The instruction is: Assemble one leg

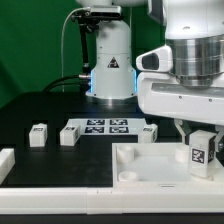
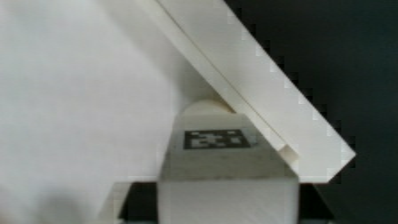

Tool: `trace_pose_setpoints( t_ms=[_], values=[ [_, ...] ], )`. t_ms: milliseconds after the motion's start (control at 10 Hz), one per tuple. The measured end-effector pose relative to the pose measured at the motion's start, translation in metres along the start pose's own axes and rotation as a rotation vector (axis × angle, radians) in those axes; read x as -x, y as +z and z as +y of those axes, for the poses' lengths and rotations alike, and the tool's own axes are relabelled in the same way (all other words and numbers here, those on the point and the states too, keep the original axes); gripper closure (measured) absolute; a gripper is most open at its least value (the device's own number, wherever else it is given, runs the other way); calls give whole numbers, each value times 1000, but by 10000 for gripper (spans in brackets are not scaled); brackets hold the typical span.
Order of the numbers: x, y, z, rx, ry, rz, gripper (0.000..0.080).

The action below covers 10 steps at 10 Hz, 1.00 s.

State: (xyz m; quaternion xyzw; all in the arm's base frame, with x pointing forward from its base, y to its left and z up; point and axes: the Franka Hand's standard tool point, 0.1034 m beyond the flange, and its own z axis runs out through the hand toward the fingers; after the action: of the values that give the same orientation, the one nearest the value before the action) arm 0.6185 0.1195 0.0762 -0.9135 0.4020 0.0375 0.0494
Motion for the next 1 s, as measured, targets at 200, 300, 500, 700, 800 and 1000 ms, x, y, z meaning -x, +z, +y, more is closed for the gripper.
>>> trace_pose_setpoints(
  t_ms=[200, 300, 500, 700, 800, 1000],
  values=[
    [0, 0, -2, 5, 267, 17, 509],
    [0, 0, -2, 5, 391, 21, 509],
    [0, 0, -2, 0, 429, 15, 508],
    [0, 0, -2, 0, 384, 14, 324],
    [-1, 0, -2, 0, 257, 17, 324],
    [1, 2, -1, 3, -12, 15, 162]
  ],
)
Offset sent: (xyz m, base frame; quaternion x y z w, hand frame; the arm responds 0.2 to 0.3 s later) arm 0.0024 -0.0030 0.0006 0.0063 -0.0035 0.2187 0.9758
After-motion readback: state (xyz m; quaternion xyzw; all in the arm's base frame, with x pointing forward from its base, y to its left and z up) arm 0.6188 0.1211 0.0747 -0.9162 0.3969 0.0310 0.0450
